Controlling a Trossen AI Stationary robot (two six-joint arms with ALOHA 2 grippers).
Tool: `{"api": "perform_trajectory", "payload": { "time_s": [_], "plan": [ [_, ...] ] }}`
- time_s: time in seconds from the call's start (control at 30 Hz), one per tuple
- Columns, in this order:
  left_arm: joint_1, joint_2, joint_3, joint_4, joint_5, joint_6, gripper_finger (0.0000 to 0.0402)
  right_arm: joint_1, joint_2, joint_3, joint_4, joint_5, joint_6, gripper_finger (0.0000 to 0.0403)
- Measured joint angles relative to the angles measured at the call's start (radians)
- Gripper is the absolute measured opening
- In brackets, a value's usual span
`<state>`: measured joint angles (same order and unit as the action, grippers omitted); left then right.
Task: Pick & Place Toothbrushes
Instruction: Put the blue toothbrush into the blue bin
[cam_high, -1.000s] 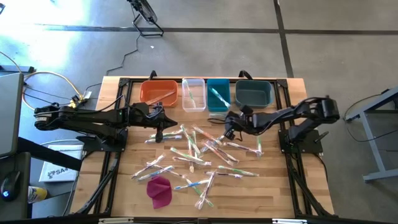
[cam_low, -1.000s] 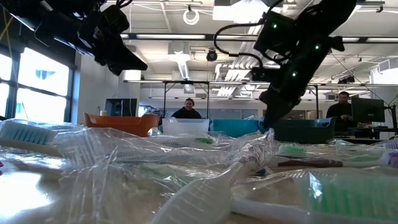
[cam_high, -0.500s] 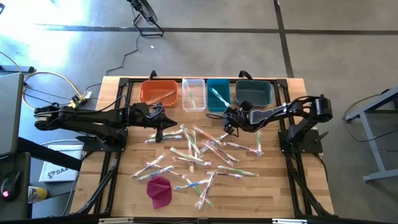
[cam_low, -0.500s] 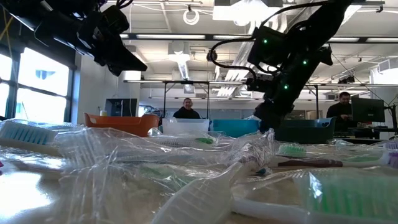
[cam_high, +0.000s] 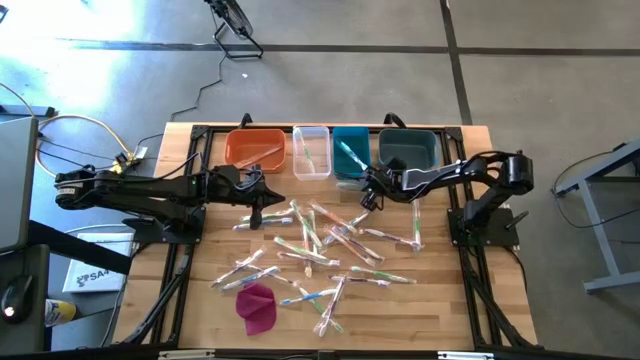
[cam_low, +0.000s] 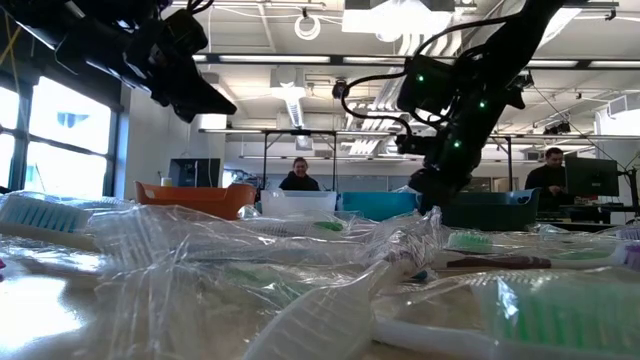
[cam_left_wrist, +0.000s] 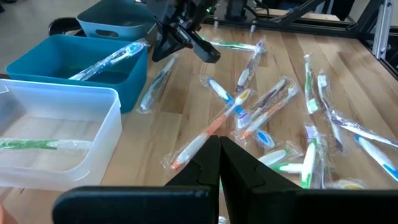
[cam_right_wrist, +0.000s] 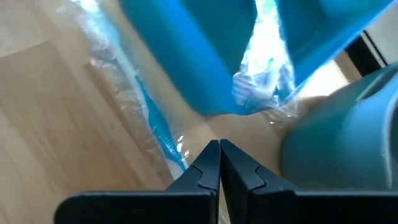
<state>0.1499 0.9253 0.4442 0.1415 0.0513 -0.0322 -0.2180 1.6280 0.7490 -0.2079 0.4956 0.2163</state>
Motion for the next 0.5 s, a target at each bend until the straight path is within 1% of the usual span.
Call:
{"api": "perform_trajectory", "payload": {
  "time_s": [0.1,0.5],
  "plan": [
    [0.000,0.000,-0.001,-0.012,0.000,0.000,0.0001,0.000,0.000,0.000,-0.011,-0.059,-0.012,0.0002],
    [0.000,0.000,-0.001,-0.013,0.000,-0.003,0.0001,0.002,0.000,0.000,-0.031,-0.226,-0.008,0.0002]
  ]
}}
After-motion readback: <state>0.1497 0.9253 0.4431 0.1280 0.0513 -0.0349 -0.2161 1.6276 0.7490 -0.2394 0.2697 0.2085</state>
